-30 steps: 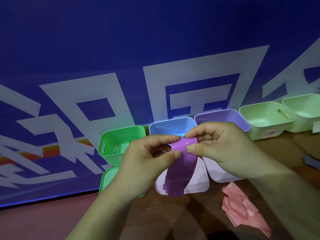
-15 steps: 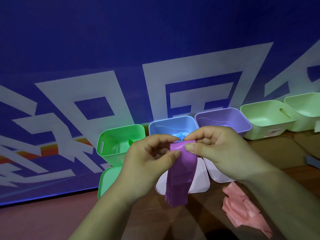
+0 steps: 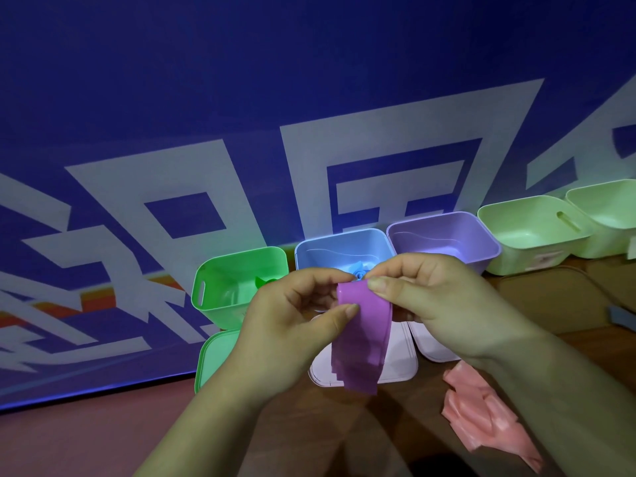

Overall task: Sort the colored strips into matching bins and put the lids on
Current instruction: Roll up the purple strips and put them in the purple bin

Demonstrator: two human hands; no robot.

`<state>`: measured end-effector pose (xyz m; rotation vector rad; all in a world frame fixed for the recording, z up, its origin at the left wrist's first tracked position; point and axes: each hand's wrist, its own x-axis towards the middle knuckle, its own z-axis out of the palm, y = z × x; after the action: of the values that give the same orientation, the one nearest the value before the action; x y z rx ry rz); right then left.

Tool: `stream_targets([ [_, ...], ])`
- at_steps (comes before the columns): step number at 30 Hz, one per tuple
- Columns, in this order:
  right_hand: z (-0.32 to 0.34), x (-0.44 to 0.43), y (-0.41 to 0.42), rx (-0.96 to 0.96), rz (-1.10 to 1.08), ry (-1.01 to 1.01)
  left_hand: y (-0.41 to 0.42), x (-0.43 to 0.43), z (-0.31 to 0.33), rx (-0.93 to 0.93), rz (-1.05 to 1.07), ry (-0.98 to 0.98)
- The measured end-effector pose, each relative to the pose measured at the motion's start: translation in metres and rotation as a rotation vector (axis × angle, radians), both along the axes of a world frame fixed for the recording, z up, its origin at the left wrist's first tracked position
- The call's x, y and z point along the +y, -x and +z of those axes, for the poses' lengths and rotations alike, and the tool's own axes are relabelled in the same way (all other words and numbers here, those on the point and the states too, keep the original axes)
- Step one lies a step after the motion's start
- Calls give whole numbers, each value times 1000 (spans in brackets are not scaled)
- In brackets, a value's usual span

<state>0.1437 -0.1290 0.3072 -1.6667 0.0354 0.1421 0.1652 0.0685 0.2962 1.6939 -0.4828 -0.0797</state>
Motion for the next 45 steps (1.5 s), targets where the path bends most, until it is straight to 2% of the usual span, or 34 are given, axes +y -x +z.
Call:
stream_targets([
  [7,5,0,4,-5,57,46,2,1,2,-62,-45,50],
  [18,11,-2,14,-156,44,55,5,-2,1,51,-26,131],
  [28,18,-4,22,-143,26,26,11,-8,1,119,-84,192],
  [34,20,-9,26,-131,-29,-32,15,-14,4,80,-100,136],
  [41,21,-23,33,-75,-46,-62,16,-22,5,-79,-103,-118],
  [45,20,-32,37,-51,-59,-74,20,-34,4,-53,-100,-3],
])
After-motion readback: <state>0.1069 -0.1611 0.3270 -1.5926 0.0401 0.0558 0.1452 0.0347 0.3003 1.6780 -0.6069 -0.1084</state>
